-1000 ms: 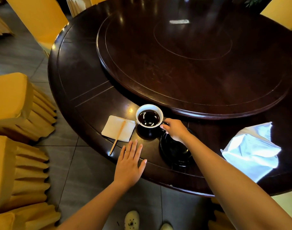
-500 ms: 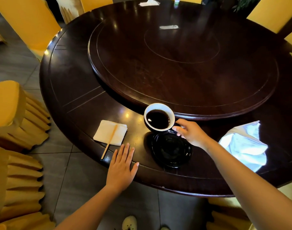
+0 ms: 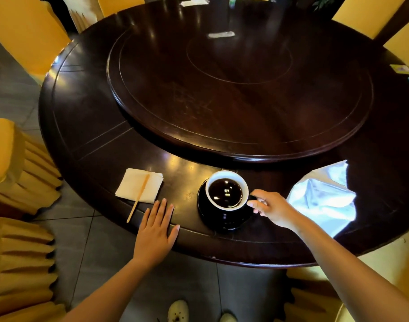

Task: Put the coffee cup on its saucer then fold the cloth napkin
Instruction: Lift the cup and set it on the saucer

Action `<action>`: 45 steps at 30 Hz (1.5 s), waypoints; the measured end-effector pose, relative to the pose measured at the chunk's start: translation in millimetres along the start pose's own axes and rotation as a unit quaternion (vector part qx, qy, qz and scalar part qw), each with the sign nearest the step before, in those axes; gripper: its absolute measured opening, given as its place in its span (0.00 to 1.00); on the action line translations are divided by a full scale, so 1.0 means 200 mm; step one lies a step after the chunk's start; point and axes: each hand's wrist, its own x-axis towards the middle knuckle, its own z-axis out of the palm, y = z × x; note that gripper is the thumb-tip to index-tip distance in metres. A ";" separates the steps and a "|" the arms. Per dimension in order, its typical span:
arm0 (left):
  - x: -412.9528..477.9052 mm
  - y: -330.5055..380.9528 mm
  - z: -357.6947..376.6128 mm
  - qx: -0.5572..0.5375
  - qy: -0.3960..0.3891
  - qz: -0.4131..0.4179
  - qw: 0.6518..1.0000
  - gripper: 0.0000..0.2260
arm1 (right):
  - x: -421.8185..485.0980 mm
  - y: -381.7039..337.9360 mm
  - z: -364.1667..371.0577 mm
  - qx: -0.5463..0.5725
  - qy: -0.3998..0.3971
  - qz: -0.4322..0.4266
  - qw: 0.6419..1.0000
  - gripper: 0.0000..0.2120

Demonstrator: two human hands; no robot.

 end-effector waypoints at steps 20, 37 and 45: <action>0.00 -0.01 0.03 0.018 0.020 -0.001 1.000 0.29 | 0.04 0.12 0.02 0.002 -0.037 -0.008 0.999 0.07; 0.00 -0.01 0.02 0.013 0.015 0.000 1.000 0.29 | 0.03 0.07 -0.03 0.093 -0.042 0.016 0.995 0.02; 0.00 -0.01 0.00 0.008 -0.007 0.003 1.000 0.29 | -0.06 0.12 0.00 0.081 0.062 0.042 0.994 0.08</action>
